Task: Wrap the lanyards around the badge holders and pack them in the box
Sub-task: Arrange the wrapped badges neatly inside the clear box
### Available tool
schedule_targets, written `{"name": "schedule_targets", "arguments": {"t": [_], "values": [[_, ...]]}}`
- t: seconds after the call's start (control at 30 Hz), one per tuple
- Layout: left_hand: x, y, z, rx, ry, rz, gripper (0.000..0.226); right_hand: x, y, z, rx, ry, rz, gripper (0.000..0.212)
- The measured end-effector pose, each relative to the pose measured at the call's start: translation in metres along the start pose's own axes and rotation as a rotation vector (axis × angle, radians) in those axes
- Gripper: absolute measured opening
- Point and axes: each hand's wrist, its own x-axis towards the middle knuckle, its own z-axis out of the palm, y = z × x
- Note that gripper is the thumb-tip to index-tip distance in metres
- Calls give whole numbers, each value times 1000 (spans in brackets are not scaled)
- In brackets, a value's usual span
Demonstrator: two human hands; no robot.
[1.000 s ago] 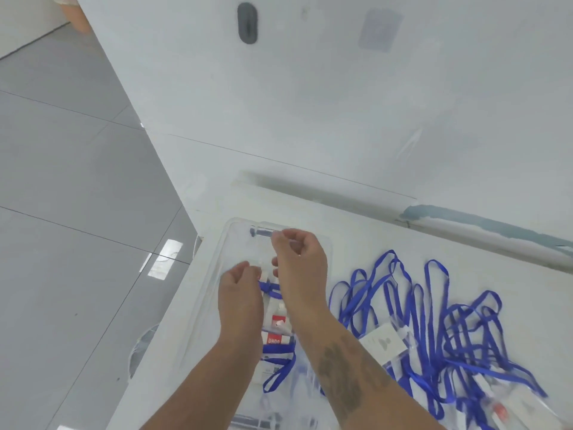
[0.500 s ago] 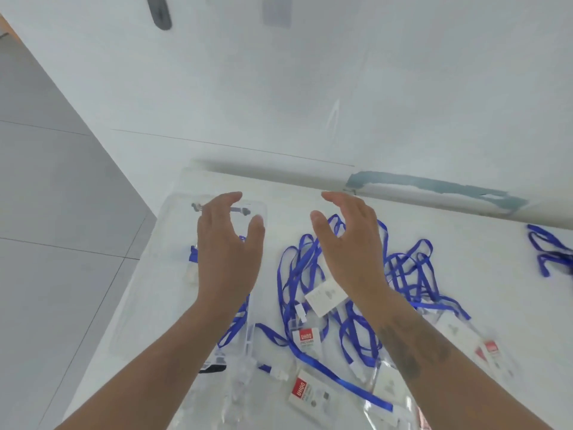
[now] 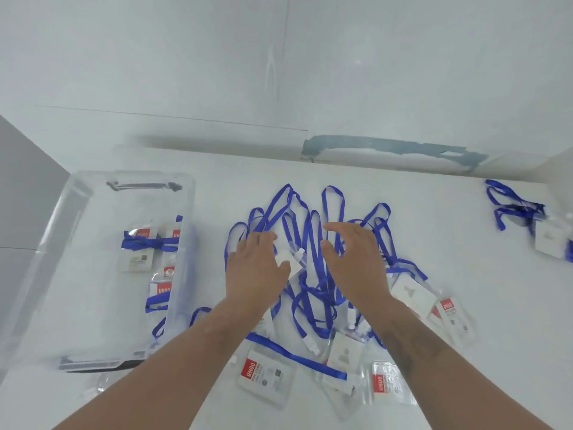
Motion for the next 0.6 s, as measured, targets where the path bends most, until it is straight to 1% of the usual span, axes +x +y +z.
{"name": "schedule_targets", "arguments": {"t": [0.17,0.33,0.4,0.5,0.6], "values": [[13,-5,37,200,-144,-6,67,6,14,24,-6,-108,30,33],[17,-5,48,296,-184,7,68,10,24,36,1,-150,45,33],[19,-3,47,282,-196,-1,67,12,27,38,6,-156,45,33],[22,0,36,198,-214,-18,64,18,30,34,40,-173,41,37],[25,8,13,56,-242,-27,61,23,30,20,65,-253,-43,46]]}}
